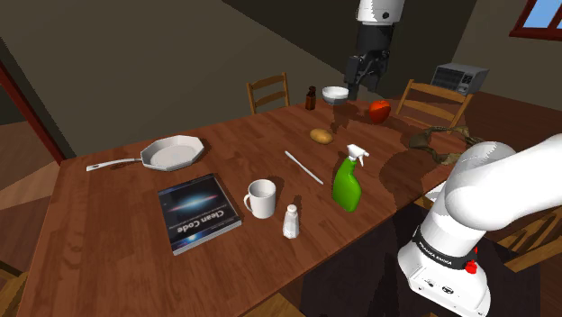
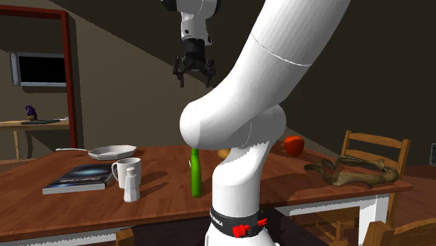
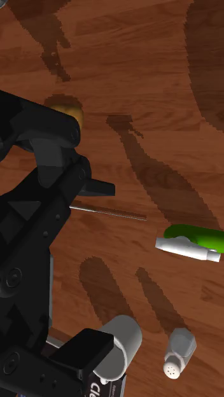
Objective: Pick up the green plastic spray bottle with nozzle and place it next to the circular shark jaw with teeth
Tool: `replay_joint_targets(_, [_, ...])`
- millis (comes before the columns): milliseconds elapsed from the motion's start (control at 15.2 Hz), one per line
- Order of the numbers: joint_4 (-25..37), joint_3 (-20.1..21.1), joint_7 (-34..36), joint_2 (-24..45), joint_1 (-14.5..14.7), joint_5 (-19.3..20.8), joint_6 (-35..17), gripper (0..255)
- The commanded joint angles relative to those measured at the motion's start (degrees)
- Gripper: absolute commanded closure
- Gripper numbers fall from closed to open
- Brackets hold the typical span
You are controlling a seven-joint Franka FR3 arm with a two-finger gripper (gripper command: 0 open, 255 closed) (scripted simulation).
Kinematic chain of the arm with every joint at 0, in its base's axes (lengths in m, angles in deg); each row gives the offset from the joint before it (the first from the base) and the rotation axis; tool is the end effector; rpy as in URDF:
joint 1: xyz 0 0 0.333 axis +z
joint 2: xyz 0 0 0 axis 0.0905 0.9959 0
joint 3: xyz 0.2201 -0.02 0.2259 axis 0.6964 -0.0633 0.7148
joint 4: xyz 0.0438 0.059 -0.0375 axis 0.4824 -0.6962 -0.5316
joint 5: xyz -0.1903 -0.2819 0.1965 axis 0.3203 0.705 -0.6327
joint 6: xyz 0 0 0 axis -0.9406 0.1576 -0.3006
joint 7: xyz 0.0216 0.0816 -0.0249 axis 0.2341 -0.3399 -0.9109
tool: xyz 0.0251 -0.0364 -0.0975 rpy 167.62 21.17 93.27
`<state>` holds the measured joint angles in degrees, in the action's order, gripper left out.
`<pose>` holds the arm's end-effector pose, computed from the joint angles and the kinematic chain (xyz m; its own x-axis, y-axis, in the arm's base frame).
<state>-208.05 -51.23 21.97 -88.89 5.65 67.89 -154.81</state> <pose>0.3078 -0.0130 0.5949 0.9962 -0.0871 -0.0050 -0.0871 -0.9962 0.0087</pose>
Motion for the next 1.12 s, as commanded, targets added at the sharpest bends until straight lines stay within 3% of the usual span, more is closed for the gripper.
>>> replay_joint_targets(0, [0.0, 0.0, 0.0, 0.0, 0.0, 0.0, 0.0, 0])
replay_joint_targets(660, [-23.6, 2.9, 9.1, -7.6, -2.2, -1.9, -17.7, 0])
replay_joint_targets(1056, [-27.3, 2.9, 9.2, -6.9, -2.3, -1.9, -22.2, 0])
